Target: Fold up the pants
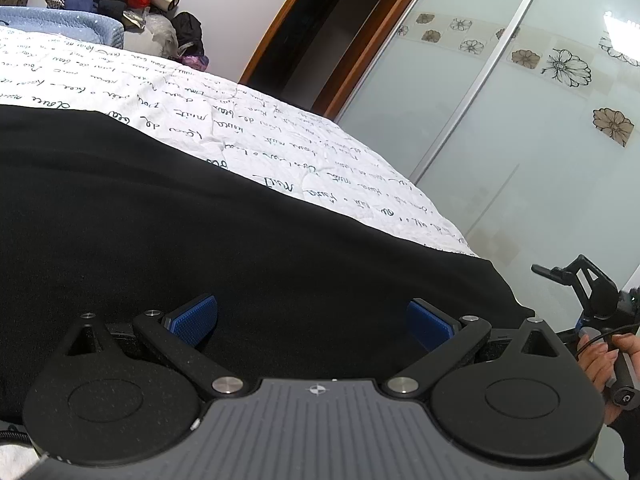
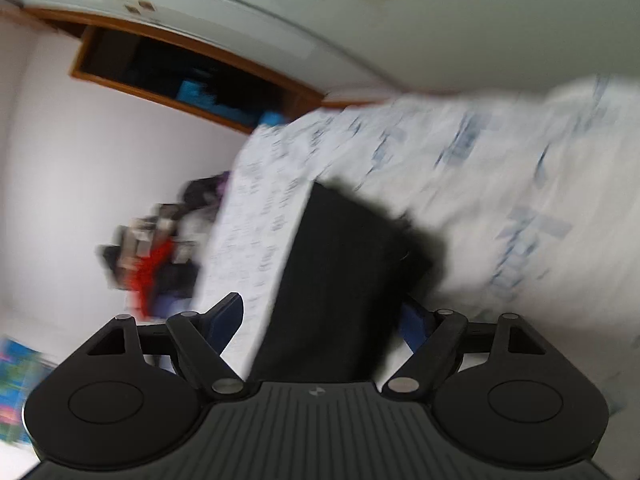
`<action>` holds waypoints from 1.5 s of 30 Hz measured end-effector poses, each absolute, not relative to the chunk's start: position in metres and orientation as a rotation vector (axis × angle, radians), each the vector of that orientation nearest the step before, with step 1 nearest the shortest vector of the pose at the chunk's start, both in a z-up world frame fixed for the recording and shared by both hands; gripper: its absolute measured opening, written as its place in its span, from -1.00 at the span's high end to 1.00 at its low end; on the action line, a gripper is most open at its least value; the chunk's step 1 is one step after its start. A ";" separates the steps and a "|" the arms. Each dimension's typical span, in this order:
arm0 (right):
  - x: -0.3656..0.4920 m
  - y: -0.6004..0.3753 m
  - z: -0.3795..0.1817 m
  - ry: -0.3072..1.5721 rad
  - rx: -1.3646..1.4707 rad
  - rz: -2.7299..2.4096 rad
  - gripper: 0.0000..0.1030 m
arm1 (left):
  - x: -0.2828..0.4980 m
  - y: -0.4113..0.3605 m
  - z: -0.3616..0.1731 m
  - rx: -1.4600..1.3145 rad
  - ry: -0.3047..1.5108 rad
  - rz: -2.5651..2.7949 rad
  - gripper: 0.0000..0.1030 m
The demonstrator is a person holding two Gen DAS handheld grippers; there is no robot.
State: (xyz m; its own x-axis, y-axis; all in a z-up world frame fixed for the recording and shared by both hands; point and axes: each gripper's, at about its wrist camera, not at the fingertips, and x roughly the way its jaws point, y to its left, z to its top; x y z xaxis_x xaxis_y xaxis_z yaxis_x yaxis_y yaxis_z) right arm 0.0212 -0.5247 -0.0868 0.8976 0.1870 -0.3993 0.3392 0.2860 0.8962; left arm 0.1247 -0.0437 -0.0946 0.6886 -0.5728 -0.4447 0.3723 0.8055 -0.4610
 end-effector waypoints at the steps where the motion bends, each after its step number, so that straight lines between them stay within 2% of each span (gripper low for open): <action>1: 0.024 -0.522 -0.093 0.492 1.323 -0.064 -0.56 | 0.125 -0.044 -0.094 -0.350 0.611 -0.540 -0.98; 4: 0.029 -0.516 -0.092 0.501 1.245 -0.078 -0.52 | 0.125 -0.044 -0.094 -0.348 0.611 -0.540 -0.98; 6: 0.021 -0.525 -0.094 0.391 1.297 -0.140 -0.52 | 0.124 -0.044 -0.094 -0.346 0.611 -0.539 -0.98; 7: 0.018 -0.529 -0.096 0.342 1.309 -0.166 -0.39 | 0.124 -0.045 -0.094 -0.345 0.611 -0.538 -0.98; 8: 0.018 -0.531 -0.098 0.342 1.307 -0.183 -0.17 | 0.124 -0.045 -0.094 -0.344 0.611 -0.538 -0.98; 9: 0.025 -0.530 -0.098 0.382 1.274 -0.209 0.51 | 0.124 -0.045 -0.094 -0.342 0.611 -0.537 -0.98; 10: 0.032 -0.526 -0.098 0.441 1.219 -0.232 0.85 | 0.124 -0.045 -0.094 -0.339 0.612 -0.536 -0.98; 12: 0.035 -0.522 -0.105 0.457 1.182 -0.261 0.85 | 0.124 -0.046 -0.094 -0.333 0.612 -0.534 -0.98; 18: 0.024 -0.530 -0.124 0.327 1.345 -0.262 0.85 | 0.124 -0.049 -0.093 -0.303 0.614 -0.524 -0.98; 28: 0.015 -0.541 -0.127 0.302 1.423 -0.231 0.84 | 0.122 -0.055 -0.093 -0.254 0.617 -0.507 -0.98; 35: 0.013 -0.537 -0.124 0.298 1.371 -0.233 0.84 | 0.123 -0.057 -0.093 -0.234 0.617 -0.498 -0.98; 42: 0.020 -0.537 -0.116 0.331 1.329 -0.235 0.76 | 0.123 -0.057 -0.093 -0.236 0.617 -0.499 -0.98; 45: 0.022 -0.536 -0.110 0.337 1.295 -0.243 0.56 | 0.122 -0.057 -0.093 -0.239 0.616 -0.499 -0.98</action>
